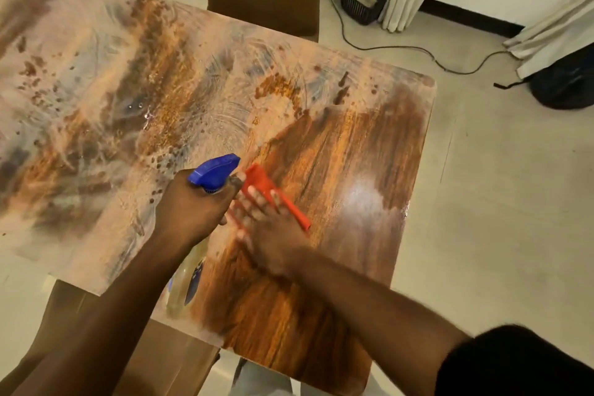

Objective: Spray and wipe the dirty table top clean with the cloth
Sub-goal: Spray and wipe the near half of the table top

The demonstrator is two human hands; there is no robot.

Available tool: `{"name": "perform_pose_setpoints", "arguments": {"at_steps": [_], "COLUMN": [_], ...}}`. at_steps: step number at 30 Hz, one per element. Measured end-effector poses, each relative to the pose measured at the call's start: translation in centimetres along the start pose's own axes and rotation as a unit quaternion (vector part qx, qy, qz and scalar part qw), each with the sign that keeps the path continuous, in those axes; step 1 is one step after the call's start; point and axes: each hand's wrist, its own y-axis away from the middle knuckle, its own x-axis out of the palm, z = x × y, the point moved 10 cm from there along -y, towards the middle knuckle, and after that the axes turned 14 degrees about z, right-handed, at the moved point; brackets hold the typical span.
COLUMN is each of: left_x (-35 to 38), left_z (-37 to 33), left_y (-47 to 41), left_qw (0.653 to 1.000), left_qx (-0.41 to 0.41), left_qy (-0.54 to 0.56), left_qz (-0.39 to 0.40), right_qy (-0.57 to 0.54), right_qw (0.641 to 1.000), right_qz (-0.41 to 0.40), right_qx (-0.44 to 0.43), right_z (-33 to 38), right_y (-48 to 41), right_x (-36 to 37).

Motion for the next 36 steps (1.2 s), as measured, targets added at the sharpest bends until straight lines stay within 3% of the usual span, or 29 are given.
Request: {"name": "perform_pose_setpoints", "arguments": {"at_steps": [2,5,11,18,24,28,32,36], "left_x": [-0.1,0.1,1.6,2.4,1.6,-0.1,-1.9,-2.8], "left_z": [-0.5,-1.0,-1.3,-1.5,-2.6,-3.9,-4.8,-5.9], "left_y": [-0.6,-1.8,-3.5,-5.8,-7.7,-8.2,-8.2,-8.4], "left_qw": [1.000,1.000,1.000,1.000,0.999,0.997,0.996,0.996], "left_qx": [0.005,0.011,0.007,-0.006,0.000,0.037,0.047,0.050], "left_qy": [-0.006,-0.012,-0.014,0.007,0.035,0.057,0.046,0.050], "left_qz": [0.004,0.001,0.021,0.020,-0.002,-0.034,-0.054,-0.058], "right_qy": [0.027,0.038,-0.001,-0.094,-0.179,-0.137,-0.053,-0.019], "right_qw": [0.999,0.999,0.983,0.932,0.896,0.935,0.982,0.999], "right_qz": [-0.004,-0.033,-0.072,-0.114,-0.104,-0.065,-0.033,-0.022], "right_qx": [-0.033,-0.016,0.170,0.330,0.392,0.319,0.177,0.044], "right_z": [2.4,0.0,-15.5,-30.7,-37.5,-33.6,-22.4,-10.8], "right_y": [2.7,7.6,14.8,13.6,6.8,-0.9,-7.8,-8.9], "right_x": [3.0,4.9,1.5,-7.8,-15.1,-17.4,-15.7,-10.8]}}
